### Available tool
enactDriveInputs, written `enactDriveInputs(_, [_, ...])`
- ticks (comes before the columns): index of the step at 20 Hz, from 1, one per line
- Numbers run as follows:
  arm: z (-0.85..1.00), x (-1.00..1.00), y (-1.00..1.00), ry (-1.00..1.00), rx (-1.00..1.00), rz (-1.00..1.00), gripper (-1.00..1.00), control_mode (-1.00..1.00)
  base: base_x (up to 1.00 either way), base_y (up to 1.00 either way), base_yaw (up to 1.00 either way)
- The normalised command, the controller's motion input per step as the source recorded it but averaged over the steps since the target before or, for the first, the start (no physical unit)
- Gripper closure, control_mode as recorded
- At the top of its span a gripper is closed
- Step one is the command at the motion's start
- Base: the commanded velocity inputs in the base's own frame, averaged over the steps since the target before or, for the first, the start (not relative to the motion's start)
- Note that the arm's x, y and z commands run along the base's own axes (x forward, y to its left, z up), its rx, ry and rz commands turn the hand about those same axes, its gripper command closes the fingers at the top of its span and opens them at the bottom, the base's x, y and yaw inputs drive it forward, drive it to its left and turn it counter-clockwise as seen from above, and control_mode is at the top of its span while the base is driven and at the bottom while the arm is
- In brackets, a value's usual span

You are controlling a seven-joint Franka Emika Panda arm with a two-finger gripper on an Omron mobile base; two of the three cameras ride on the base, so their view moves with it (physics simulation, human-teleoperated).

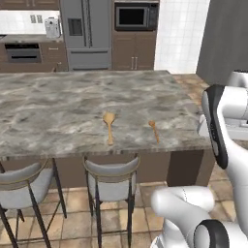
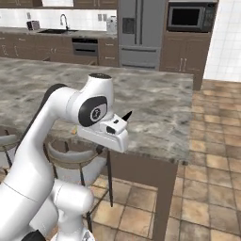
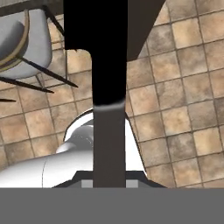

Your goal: Pick up the metallic utensils from the counter and place them in the open drawer. Make sure not to pick up any wooden utensils.

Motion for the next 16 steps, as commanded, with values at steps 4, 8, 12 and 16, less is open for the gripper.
enactDriveInputs(4, [0.00,0.00,0.00,0.00,0.00,0.00,1.00,1.00,0.00,-1.00,0.00])
enactDriveInputs(8, [0.00,0.00,0.00,0.00,0.00,0.00,1.00,1.00,0.12,-1.00,0.00])
enactDriveInputs(12, [0.00,0.00,0.00,0.00,0.00,0.00,1.00,1.00,0.31,-1.00,0.10])
enactDriveInputs(16, [0.00,0.00,0.00,0.00,0.00,0.00,1.00,1.00,0.54,-1.00,0.30])
